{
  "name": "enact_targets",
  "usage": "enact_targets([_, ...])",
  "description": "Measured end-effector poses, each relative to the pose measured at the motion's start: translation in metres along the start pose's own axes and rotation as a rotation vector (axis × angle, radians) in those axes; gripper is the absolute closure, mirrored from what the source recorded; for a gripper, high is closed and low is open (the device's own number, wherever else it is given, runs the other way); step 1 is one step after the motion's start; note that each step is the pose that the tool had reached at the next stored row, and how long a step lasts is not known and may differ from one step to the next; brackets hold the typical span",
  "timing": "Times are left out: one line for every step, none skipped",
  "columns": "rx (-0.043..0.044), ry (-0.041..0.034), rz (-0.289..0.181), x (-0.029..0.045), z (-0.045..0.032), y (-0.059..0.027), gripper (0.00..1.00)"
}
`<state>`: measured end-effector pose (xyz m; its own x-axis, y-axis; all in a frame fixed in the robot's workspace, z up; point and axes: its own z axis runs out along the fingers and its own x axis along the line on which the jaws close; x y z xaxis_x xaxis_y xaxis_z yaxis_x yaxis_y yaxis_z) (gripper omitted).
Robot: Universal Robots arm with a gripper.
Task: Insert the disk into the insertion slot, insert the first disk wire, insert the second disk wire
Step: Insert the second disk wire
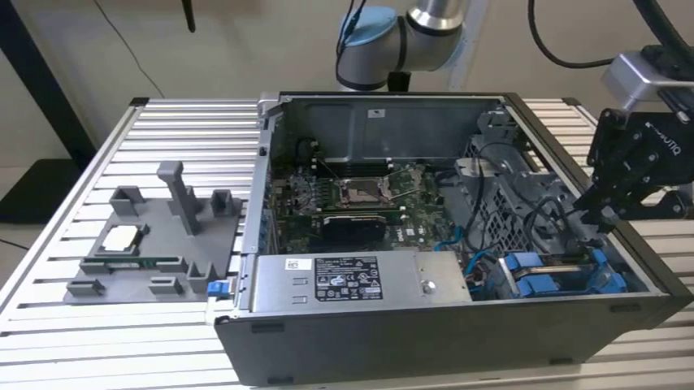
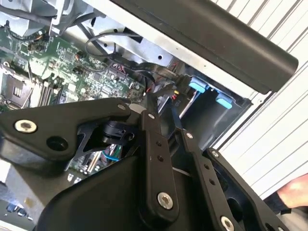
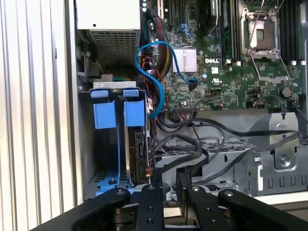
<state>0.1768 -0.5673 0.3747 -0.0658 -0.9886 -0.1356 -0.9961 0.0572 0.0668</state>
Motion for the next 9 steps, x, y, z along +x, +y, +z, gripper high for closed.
enact_targets([0.0001, 0.0000, 0.001, 0.0001, -0.0002, -0.0016, 0.73])
enact_targets([0.0001, -0.0001, 0.001, 0.0003, -0.0003, -0.0035, 0.73])
enact_targets([0.0001, -0.0003, 0.001, 0.0005, -0.0004, -0.0056, 0.73])
enact_targets([0.0001, -0.0003, 0.001, 0.0007, -0.0006, -0.0074, 0.73])
enact_targets([0.0002, -0.0004, 0.001, 0.0010, -0.0008, -0.0092, 0.73])
enact_targets([0.0002, -0.0004, 0.001, 0.0014, -0.0010, -0.0108, 0.73])
enact_targets([0.0002, -0.0003, 0.002, 0.0019, -0.0012, -0.0125, 0.73])
enact_targets([0.0000, -0.0004, 0.002, 0.0025, -0.0013, -0.0142, 0.73])
enact_targets([0.0000, -0.0006, 0.002, 0.0030, -0.0014, -0.0160, 0.73])
